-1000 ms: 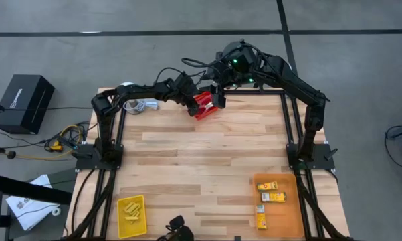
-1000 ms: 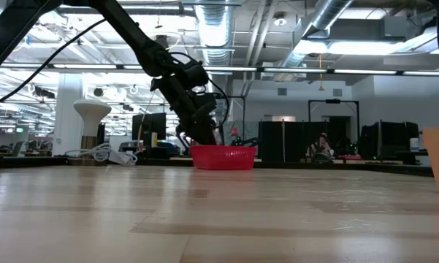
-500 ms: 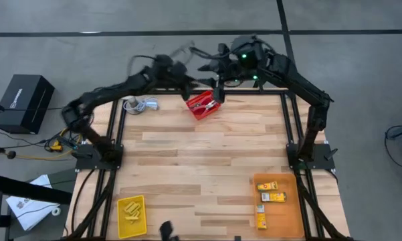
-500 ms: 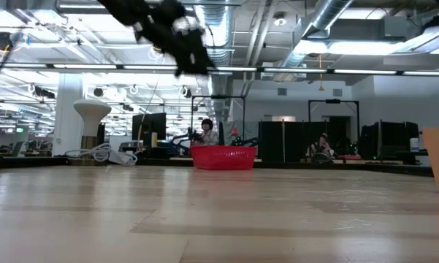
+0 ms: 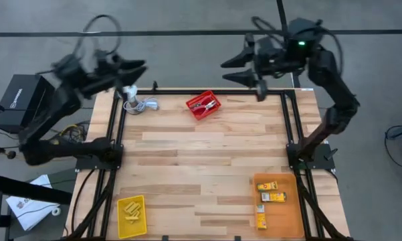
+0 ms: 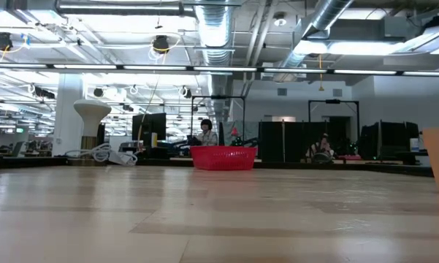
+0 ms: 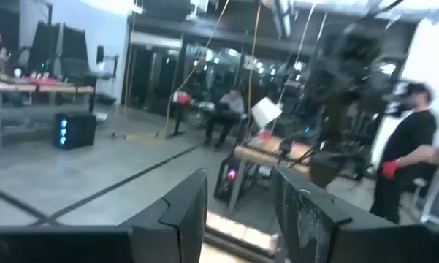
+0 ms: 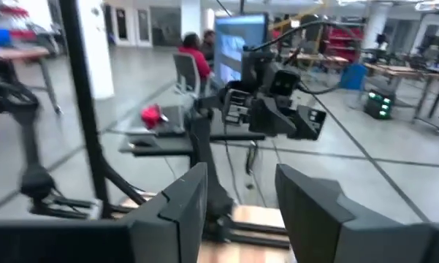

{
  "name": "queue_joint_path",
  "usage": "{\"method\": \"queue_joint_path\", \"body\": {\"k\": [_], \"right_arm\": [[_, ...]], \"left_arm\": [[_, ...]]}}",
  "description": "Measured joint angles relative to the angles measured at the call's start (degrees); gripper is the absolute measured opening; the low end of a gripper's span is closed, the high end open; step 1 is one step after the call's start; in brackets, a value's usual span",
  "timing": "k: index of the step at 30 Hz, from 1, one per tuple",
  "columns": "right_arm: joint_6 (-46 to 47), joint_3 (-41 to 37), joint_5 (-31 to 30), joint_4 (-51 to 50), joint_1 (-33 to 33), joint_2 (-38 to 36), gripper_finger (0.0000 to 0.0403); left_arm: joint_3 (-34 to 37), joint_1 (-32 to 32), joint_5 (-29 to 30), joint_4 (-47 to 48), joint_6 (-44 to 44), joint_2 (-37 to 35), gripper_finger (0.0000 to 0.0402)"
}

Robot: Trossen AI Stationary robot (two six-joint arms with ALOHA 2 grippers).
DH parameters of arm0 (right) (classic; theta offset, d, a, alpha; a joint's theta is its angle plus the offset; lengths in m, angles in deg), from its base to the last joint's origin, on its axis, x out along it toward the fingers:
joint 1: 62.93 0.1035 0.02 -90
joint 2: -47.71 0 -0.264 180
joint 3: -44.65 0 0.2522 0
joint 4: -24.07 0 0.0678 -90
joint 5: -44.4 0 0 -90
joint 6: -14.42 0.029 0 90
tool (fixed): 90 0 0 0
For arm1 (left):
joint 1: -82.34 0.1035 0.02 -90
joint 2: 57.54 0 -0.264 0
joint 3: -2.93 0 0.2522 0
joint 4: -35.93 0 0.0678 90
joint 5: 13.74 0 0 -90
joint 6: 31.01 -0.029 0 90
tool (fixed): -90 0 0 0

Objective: Pick & Place School Supplies
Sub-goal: Return to Home Position

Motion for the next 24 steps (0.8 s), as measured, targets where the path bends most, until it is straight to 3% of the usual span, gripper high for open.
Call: {"method": "queue_joint_path", "body": {"k": [4,9,13,17,20,24], "right_arm": [[1.4,-1.6,1.7,0.0,1.8,-3.9,0.0148],[11.0,-2.1,1.7,0.7,3.4,-5.9,0.0143],[7.8,-2.0,0.9,-6.2,3.1,-6.4,0.0141],[15.6,-2.2,2.1,-11.9,3.3,-6.1,0.0143],[8.7,-2.2,2.3,-10.0,4.7,-7.3,0.0155],[-1.2,-2.1,11.5,-9.2,7.5,-9.3,0.0171]], "left_arm": [[0.0,-0.5,0.0,6.1,3.1,-8.4,0.0141],[0.2,-0.5,0.7,6.0,4.6,-16.2,0.0135],[0.2,-0.5,1.6,6.1,12.9,-19.8,0.0133],[0.2,-0.5,0.9,5.1,20.1,-21.0,0.0134],[0.3,-0.5,0.5,5.3,21.7,-20.5,0.0136],[0.3,-0.5,-2.4,5.3,25.7,-19.9,0.0136]]}}
